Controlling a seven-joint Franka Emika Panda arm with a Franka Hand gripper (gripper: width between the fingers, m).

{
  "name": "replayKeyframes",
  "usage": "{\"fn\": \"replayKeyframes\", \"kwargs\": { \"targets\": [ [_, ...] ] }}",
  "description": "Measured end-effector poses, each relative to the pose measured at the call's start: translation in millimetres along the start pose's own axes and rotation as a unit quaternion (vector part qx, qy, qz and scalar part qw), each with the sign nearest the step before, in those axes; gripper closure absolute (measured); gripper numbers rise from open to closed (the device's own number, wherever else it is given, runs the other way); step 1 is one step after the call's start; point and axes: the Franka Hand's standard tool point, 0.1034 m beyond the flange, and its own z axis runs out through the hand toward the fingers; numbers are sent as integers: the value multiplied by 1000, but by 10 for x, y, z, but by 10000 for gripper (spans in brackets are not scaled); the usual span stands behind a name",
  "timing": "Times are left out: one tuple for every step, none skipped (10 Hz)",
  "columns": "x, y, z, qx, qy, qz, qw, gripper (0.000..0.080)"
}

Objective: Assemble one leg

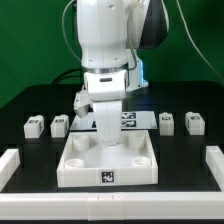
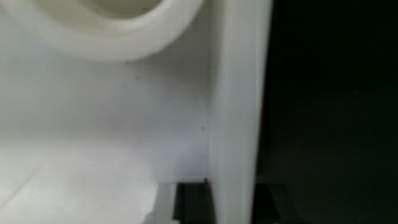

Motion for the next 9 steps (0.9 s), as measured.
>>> {"fn": "replayKeyframes", "kwargs": {
  "targets": [
    [0,4,-1,-1,0,0,1000,742],
    [0,5,-2,-1,0,0,1000,742],
    [-1,5,-2,-1,0,0,1000,742],
    [-1,6,-2,-1,0,0,1000,742],
    [0,6,-2,-1,0,0,1000,742],
    [23,34,-6,-2,0,-1,1000,742],
    [141,188,-19,-9,5,-11,1000,742],
    [262,336,-16,-11,10,-12,1000,742],
    [391,520,-23,-17,17,-12,1000,742]
  ]
}}
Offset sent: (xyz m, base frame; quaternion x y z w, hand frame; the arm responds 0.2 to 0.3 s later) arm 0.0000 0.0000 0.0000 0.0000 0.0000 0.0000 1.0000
